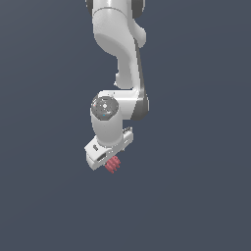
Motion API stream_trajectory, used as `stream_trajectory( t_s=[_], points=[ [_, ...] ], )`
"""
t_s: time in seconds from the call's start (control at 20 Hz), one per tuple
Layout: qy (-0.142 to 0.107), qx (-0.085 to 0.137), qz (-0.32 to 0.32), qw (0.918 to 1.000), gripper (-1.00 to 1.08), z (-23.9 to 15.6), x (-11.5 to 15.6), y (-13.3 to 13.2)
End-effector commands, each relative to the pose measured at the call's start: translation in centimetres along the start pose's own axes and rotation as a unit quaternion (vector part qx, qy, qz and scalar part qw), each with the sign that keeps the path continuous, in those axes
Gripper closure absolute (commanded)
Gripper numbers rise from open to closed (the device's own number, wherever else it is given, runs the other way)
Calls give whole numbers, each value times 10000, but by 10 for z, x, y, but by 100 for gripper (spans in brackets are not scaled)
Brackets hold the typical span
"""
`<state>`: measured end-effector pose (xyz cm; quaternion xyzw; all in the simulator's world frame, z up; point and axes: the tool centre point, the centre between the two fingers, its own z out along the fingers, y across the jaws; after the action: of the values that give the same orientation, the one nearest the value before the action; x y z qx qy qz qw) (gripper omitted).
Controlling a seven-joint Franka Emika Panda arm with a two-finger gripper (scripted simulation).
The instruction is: Pick up the object and move it to a goal position.
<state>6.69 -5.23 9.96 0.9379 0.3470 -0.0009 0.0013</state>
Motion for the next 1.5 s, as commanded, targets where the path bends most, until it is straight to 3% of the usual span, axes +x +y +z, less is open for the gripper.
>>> stream_trajectory(
  t_s=[0.0, 0.6, 1.1, 1.4, 1.45],
  points=[
    [6, 3, -165, 9999, -92, 4, 0, 5],
    [11, 9, -375, 9993, -92, 11, -2, 12],
    [12, 8, -395, 9992, -92, 55, -3, 11],
    [13, 8, -399, 9992, -92, 60, -2, 12],
    [13, 8, -399, 9992, 108, 60, -2, 12]
  ],
)
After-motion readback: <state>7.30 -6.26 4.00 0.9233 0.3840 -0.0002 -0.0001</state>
